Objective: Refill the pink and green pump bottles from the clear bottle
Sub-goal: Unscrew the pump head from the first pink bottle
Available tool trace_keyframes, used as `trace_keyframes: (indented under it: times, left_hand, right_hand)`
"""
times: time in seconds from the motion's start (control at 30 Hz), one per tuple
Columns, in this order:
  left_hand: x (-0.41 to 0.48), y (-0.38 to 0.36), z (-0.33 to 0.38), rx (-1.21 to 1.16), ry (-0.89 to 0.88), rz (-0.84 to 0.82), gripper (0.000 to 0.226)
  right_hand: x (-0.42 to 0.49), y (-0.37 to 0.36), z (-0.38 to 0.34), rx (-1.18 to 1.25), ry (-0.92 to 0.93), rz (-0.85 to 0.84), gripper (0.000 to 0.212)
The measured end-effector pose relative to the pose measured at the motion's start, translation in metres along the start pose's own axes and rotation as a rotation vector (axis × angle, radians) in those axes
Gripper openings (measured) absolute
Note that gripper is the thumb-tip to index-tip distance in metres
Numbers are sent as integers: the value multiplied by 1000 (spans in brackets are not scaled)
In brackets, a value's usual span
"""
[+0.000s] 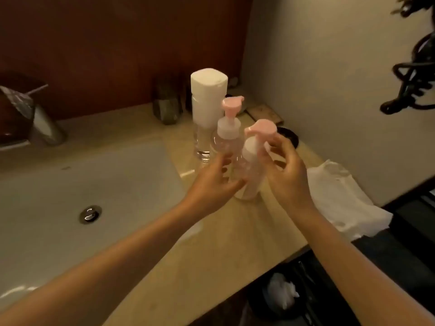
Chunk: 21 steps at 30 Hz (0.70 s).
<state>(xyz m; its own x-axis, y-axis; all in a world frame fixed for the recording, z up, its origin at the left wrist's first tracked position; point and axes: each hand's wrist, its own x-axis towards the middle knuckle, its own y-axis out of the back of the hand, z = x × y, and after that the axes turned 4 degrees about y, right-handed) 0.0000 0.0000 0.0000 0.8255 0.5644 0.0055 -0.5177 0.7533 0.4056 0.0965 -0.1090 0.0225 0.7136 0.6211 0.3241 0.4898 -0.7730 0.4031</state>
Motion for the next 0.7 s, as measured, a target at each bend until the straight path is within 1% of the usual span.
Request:
trace_keyframes:
  times: [0.1, 0.2, 0.3, 0.4, 0.53, 0.7]
  left_hand:
    - [2, -4, -9, 61, -86, -42, 62]
    - [-4, -7, -21, 46, -139, -7, 64]
    - [-18, -2, -35, 89, -212, 16, 68]
    - [-35, 5, -44, 106, -206, 44, 69]
    - [-73, 15, -55, 98, -203, 119, 69]
    - [-132, 30, -64, 71, -182, 210, 71]
  right_hand:
    - [3, -6, 7, -111, 114, 50, 36]
    - [-5, -12, 16, -146, 173, 134, 32]
    - [-20, -19, 17, -170, 224, 177, 36]
    - [-36, -28, 10, -177, 251, 196, 39]
    - [-67, -43, -7, -193, 273, 163, 40]
    - [-114, -59, -37, -164, 357, 83, 40]
